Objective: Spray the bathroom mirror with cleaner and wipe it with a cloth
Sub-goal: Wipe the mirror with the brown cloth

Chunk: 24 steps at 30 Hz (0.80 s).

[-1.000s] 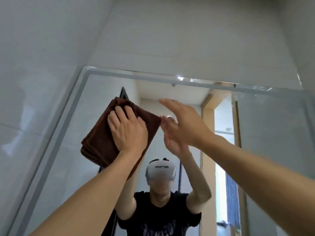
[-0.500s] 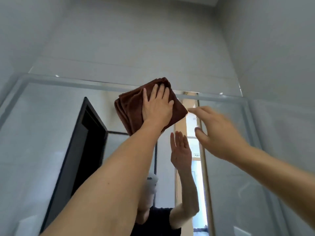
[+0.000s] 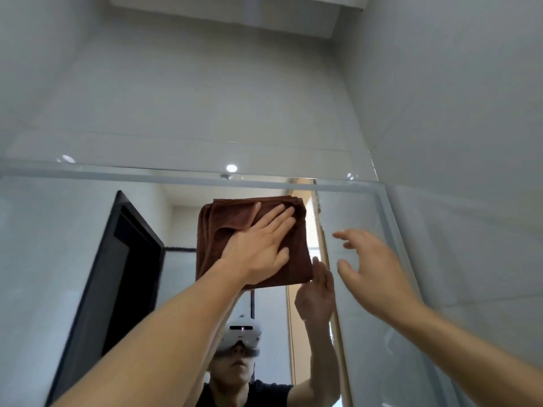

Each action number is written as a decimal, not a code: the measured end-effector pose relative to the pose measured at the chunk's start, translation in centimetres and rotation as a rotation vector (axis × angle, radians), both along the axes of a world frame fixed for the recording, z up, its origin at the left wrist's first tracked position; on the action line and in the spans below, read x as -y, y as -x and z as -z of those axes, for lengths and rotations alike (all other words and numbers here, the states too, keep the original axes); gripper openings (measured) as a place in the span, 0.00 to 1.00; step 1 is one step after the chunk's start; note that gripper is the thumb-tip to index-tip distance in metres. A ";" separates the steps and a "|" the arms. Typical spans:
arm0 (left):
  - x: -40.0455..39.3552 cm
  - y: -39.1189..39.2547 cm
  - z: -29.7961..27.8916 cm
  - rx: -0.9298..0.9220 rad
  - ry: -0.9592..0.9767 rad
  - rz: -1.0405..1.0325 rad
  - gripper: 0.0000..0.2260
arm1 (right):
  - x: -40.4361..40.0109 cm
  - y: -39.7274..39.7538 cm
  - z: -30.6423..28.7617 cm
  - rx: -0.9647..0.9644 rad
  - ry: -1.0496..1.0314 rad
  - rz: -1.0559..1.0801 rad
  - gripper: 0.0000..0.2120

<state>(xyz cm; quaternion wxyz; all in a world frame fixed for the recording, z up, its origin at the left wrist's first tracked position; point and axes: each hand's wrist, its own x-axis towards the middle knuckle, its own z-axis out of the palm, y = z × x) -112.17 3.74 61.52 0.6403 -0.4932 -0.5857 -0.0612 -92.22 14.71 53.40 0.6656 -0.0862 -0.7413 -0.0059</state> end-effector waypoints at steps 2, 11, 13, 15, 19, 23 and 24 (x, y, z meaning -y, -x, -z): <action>1.1 0.6 -0.9 -0.015 -0.028 -0.042 0.32 | 0.0 0.4 -0.5 0.002 -0.019 -0.003 0.22; -4.7 -3.0 -6.8 0.161 -0.398 -0.156 0.26 | -2.6 -1.8 -1.3 0.005 -0.009 -0.039 0.19; -7.5 -5.2 -7.2 0.204 -0.384 -0.119 0.26 | -3.8 -2.6 -1.0 0.008 0.029 -0.030 0.20; -10.1 -7.1 -7.0 0.208 -0.331 -0.086 0.26 | -4.8 -3.3 -0.6 -0.001 0.066 -0.021 0.20; -13.6 -9.0 -5.3 0.233 -0.215 -0.008 0.26 | -6.3 -4.4 0.6 -0.017 0.131 -0.006 0.20; -14.5 -9.0 -1.6 0.135 -0.114 0.011 0.28 | -7.3 -5.2 1.8 -0.023 0.177 0.013 0.18; -14.4 -9.0 -0.4 0.108 -0.076 0.026 0.28 | -7.3 -5.4 2.1 -0.014 0.180 0.015 0.17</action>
